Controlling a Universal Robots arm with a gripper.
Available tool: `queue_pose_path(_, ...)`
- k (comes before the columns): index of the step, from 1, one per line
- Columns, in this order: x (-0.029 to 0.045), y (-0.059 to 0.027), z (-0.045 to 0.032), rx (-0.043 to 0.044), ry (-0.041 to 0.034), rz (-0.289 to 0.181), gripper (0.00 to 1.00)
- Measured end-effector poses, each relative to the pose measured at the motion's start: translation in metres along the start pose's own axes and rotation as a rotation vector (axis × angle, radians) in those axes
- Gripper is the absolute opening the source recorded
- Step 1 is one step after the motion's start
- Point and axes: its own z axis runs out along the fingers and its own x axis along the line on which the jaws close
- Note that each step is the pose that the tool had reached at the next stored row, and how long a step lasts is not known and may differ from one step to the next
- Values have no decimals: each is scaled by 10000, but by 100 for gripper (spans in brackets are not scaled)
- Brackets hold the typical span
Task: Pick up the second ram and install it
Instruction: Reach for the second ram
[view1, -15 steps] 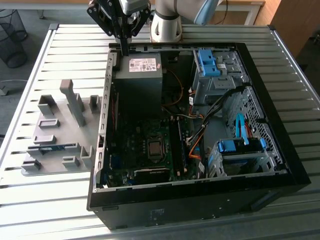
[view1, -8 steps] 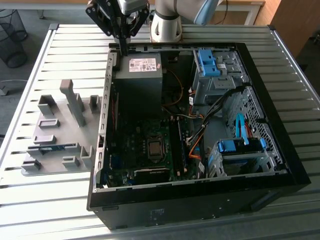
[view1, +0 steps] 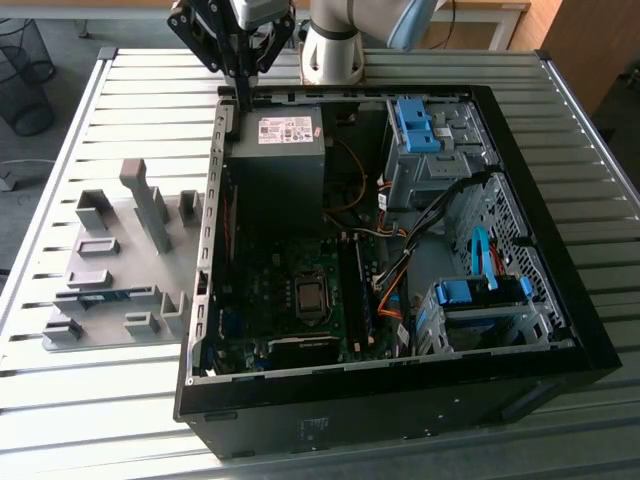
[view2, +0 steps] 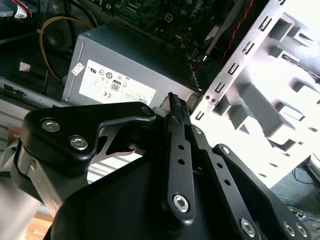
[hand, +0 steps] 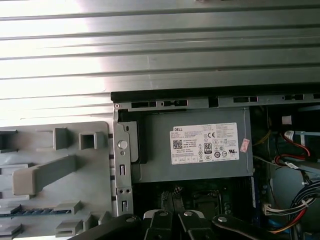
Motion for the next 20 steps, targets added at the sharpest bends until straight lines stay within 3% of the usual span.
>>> queue_pose_path(20, 213, -16, -4, -1, -1, 0, 10)
